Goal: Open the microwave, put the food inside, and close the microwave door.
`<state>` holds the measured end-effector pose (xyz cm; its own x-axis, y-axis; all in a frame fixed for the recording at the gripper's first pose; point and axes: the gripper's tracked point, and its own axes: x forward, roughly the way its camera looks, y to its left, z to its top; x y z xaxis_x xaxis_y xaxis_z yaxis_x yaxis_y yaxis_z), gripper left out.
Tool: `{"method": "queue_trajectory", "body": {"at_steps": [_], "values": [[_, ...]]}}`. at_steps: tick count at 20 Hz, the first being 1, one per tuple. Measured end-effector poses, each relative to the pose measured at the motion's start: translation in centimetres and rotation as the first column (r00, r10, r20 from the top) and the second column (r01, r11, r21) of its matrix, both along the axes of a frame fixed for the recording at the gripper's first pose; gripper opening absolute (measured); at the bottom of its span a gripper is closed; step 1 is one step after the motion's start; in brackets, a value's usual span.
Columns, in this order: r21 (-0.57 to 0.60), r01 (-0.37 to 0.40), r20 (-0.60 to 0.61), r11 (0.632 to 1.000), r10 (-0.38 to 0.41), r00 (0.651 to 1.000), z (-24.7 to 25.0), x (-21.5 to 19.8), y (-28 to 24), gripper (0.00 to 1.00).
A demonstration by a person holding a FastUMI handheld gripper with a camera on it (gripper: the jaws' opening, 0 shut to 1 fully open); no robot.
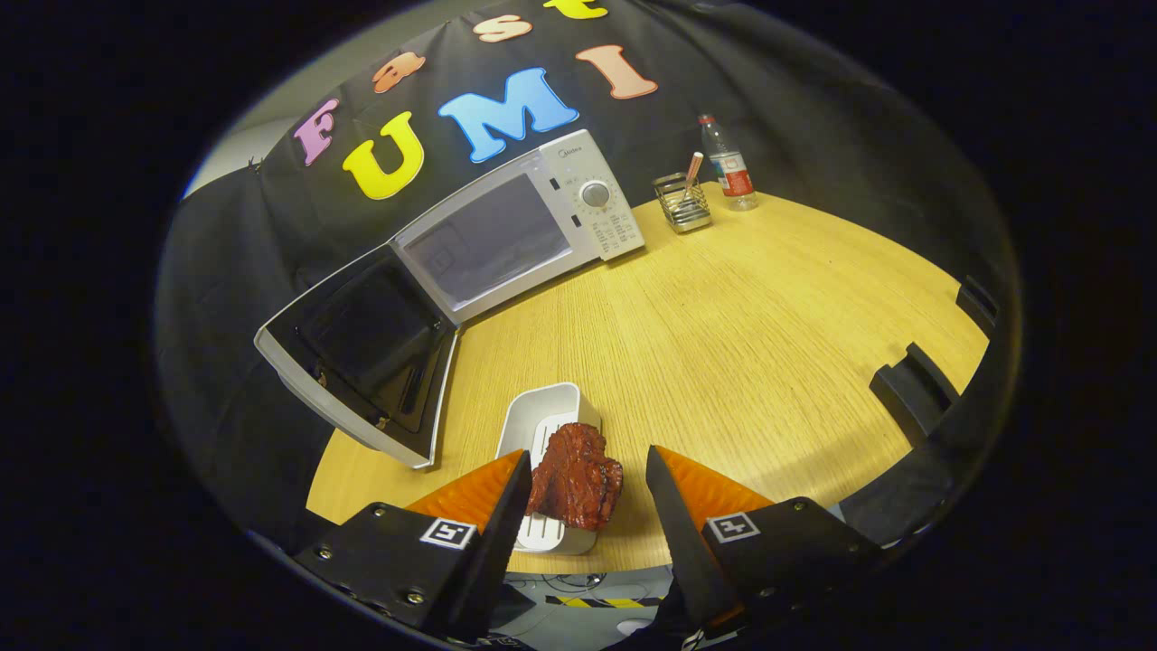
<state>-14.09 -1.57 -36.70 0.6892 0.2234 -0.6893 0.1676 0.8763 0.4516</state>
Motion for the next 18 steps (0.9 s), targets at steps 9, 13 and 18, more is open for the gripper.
{"method": "queue_trajectory", "body": {"at_steps": [9,13,18], "values": [[0.159,0.034,-0.035,0.987,-0.029,0.999,0.9,0.9,1.4,0.19],[0.097,0.007,-0.024,0.995,-0.005,1.000,2.1,1.4,1.8,0.08],[0.085,-0.019,0.021,0.996,0.017,1.000,5.3,3.5,1.4,0.08]]}}
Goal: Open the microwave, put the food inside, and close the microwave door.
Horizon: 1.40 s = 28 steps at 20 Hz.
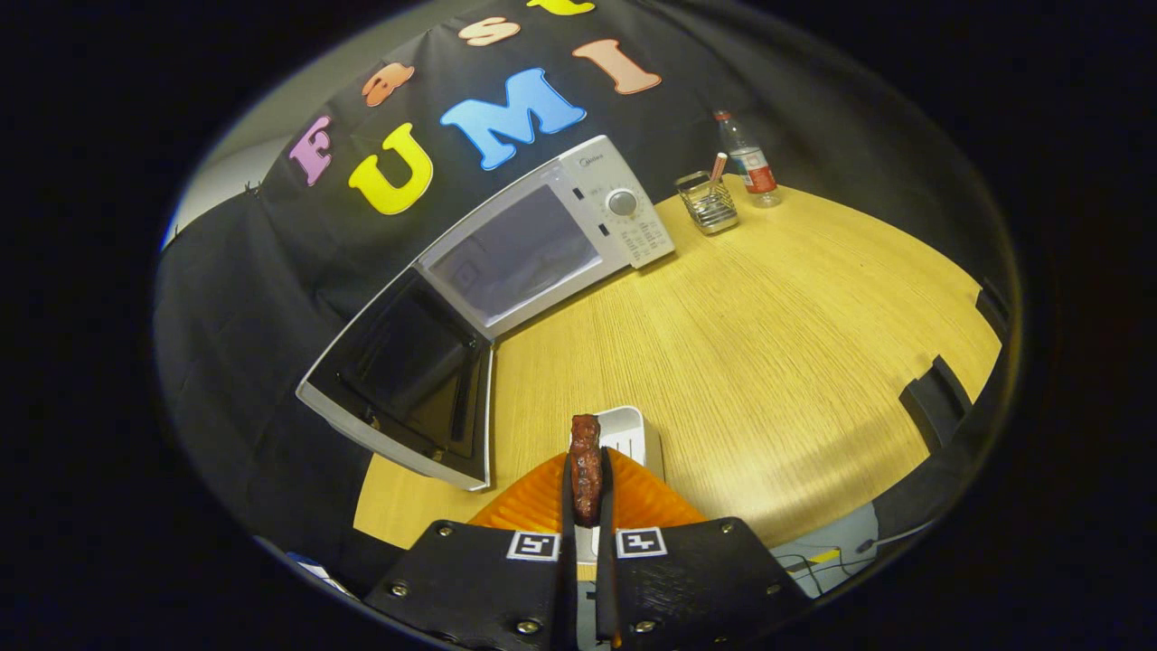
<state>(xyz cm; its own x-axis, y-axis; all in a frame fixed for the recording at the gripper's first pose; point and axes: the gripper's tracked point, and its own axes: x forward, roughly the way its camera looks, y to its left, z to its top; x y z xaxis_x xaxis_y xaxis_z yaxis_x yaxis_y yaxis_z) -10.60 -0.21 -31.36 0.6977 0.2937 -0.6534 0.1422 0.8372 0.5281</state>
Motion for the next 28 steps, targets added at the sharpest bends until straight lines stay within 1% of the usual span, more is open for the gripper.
{"method": "queue_trajectory", "body": {"at_steps": [4,8,14,21,28], "values": [[0.002,-0.013,0.064,1.000,0.013,0.998,3.1,3.3,-0.2,0.08],[-0.003,-0.046,0.126,0.999,0.046,0.991,5.8,7.4,0.5,0.08],[0.018,-0.083,0.184,0.996,0.078,0.980,7.6,14.3,2.2,0.08],[0.042,-0.113,0.207,0.993,0.102,0.973,6.9,22.0,4.7,0.08],[0.063,-0.098,0.203,0.993,0.083,0.976,3.7,27.6,5.7,0.08]]}}
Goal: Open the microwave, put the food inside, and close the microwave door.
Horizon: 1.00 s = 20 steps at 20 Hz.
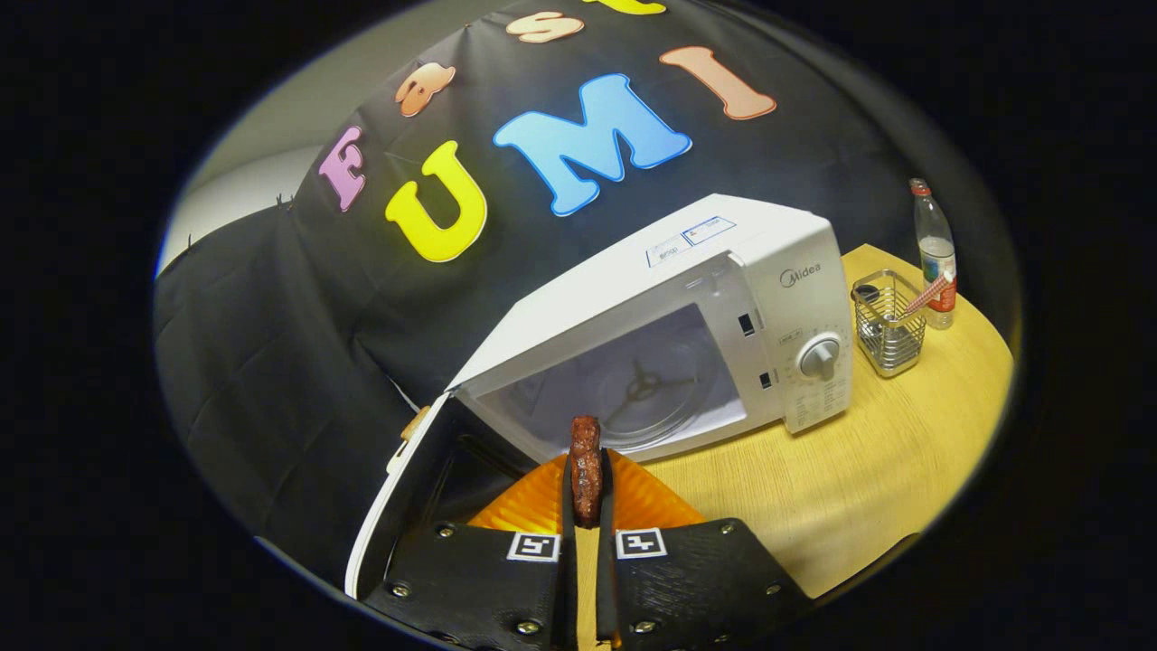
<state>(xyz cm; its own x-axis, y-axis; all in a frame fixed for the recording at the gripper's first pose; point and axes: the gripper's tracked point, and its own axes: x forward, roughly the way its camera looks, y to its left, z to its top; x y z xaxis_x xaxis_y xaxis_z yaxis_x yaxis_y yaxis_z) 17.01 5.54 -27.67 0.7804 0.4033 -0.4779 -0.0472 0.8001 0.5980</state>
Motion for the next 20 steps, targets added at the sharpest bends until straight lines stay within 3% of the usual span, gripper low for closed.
{"method": "queue_trajectory", "body": {"at_steps": [10,16,20], "values": [[0.045,0.035,0.014,0.998,-0.036,0.999,-5.5,6.9,1.2,0.08],[0.031,0.068,0.011,0.997,-0.068,0.998,-9.1,10.4,1.9,0.08],[-0.006,0.047,0.046,0.999,-0.047,0.998,-10.2,11.5,2.9,0.08]]}}
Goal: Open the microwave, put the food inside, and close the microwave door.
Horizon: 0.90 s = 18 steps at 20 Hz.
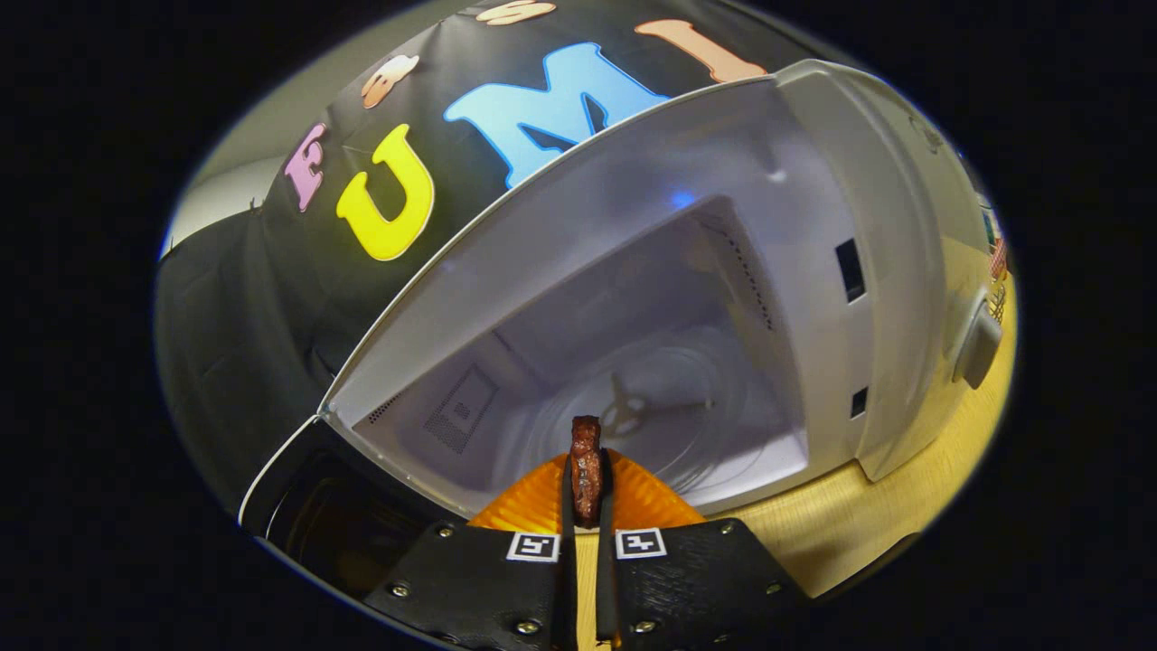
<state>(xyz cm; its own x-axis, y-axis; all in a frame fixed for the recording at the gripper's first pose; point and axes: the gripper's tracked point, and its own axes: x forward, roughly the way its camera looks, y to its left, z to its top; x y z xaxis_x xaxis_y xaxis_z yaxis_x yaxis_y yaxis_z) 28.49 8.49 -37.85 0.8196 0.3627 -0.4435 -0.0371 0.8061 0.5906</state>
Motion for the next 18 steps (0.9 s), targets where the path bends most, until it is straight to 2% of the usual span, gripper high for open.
{"method": "queue_trajectory", "body": {"at_steps": [6,7,9,10,12,13,15,18], "values": [[-0.114,-0.012,0.047,0.993,0.018,0.999,-1.0,2.4,0.3,0.15],[-0.149,-0.006,0.038,0.989,0.011,0.999,-1.5,2.5,0.0,0.18],[-0.246,0.013,0.015,0.969,-0.009,1.000,-2.7,2.8,-0.9,0.32],[-0.281,0.018,0.011,0.959,-0.015,1.000,-2.8,2.9,-1.3,0.59],[-0.341,0.034,0.037,0.939,-0.023,0.999,-2.3,3.1,-1.9,0.86],[-0.392,0.054,0.063,0.918,-0.032,0.998,-1.9,3.2,-2.5,0.99],[-0.461,0.061,0.105,0.885,-0.013,0.994,-0.8,3.0,-2.8,0.98],[-0.461,0.003,0.103,0.888,0.050,0.993,0.4,1.3,-1.3,0.99]]}}
